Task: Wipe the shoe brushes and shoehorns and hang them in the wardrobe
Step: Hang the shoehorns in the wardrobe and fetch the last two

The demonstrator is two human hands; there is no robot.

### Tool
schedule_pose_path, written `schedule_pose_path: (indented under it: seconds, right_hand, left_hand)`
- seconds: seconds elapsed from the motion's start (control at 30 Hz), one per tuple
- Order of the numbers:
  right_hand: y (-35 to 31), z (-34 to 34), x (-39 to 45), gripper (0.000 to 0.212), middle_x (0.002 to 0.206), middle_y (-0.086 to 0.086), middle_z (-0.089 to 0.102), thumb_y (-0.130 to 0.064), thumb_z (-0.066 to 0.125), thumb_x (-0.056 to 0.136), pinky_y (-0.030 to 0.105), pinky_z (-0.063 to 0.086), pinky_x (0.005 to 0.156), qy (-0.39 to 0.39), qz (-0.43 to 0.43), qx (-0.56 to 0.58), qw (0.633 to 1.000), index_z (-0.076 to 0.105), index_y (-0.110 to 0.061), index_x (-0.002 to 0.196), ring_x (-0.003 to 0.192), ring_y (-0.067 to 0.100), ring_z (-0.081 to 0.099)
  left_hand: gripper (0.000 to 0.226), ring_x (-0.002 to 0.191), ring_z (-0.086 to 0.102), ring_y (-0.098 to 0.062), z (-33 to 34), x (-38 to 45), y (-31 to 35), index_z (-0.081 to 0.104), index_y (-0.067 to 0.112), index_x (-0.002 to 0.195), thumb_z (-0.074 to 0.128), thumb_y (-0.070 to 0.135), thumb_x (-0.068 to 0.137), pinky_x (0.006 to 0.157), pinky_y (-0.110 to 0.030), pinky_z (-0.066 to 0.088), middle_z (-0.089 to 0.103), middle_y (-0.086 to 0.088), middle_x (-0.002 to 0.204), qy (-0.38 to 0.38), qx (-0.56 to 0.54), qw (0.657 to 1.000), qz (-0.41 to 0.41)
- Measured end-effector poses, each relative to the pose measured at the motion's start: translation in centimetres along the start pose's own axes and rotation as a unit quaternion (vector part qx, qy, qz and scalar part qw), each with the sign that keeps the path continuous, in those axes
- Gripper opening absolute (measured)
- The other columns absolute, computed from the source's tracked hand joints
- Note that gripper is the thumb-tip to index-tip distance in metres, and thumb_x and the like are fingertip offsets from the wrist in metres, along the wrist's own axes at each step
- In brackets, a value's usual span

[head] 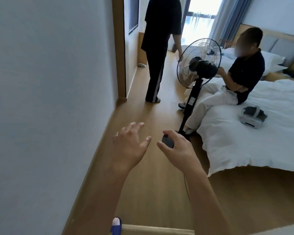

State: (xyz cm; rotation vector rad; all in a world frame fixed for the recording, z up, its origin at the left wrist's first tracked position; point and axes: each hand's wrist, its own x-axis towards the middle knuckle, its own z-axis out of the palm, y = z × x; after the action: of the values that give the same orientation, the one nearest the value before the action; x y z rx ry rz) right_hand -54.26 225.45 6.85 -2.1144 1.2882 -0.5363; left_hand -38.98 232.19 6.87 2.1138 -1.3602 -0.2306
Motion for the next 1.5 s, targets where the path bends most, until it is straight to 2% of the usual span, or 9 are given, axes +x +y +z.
schedule_pose_path:
  seconds: [0.33,0.53,0.73,1.1,1.33,1.5]
  right_hand:
    - [-5.1,3.5,18.9,0.048,0.137,-0.002,0.054,-0.043,0.062,0.093,0.031,0.042,0.1,0.029,0.064,-0.022,0.997,0.052,-0.029,0.138,0.125,0.017,0.049]
    - [-5.0,5.2,28.7,0.052,0.143,-0.002,0.051,-0.043,0.062,0.093,0.035,0.038,0.109,0.025,0.095,-0.033,0.995,0.05,-0.029,0.142,0.133,0.017,0.045]
    - [-3.5,7.3,41.1,0.052,0.141,0.0,0.054,-0.042,0.062,0.093,0.035,0.036,0.11,0.015,0.075,-0.022,0.997,0.051,-0.027,0.141,0.133,0.018,0.046]
    - [-1.5,5.6,68.7,0.052,0.139,-0.001,0.054,-0.049,0.059,0.093,0.036,0.04,0.108,-0.03,0.036,-0.002,0.999,0.05,-0.03,0.141,0.128,0.018,0.05]
    - [0.7,4.5,80.8,0.051,0.137,0.0,0.056,-0.048,0.06,0.093,0.037,0.038,0.11,-0.036,0.056,-0.019,0.998,0.052,-0.029,0.14,0.129,0.018,0.05]
    - [3.0,3.9,91.1,0.05,0.138,0.001,0.055,-0.045,0.06,0.094,0.037,0.037,0.111,-0.007,0.095,-0.03,0.995,0.051,-0.027,0.14,0.131,0.019,0.049]
  left_hand:
    - [0.054,0.137,0.043,-0.02,-1.6,22.1,-5.9,0.049,0.027,0.143,0.06,0.045,0.093,0.112,-0.042,0.034,0.047,0.001,0.149,-0.029,0.002,0.999,0.045]
    - [0.055,0.139,0.04,-0.02,0.6,31.4,-8.8,0.048,0.028,0.143,0.06,0.045,0.093,0.114,-0.044,0.033,0.046,0.0,0.15,-0.054,-0.004,0.997,0.049]
    - [0.058,0.142,0.036,-0.023,3.7,42.4,-11.1,0.044,0.031,0.146,0.058,0.048,0.093,0.116,-0.045,0.03,0.042,-0.001,0.154,-0.054,0.028,0.997,0.037]
    - [0.059,0.144,0.035,-0.021,8.2,67.0,-9.0,0.042,0.03,0.148,0.057,0.049,0.094,0.117,-0.045,0.029,0.04,-0.001,0.154,-0.03,0.066,0.997,0.007]
    - [0.059,0.144,0.034,-0.019,12.7,79.8,-8.8,0.041,0.031,0.148,0.056,0.049,0.094,0.117,-0.044,0.029,0.04,0.0,0.155,-0.057,0.05,0.997,0.003]
    - [0.059,0.145,0.033,-0.019,16.8,91.7,-9.0,0.041,0.031,0.148,0.057,0.049,0.093,0.117,-0.045,0.029,0.039,0.0,0.155,-0.081,0.029,0.996,0.029]
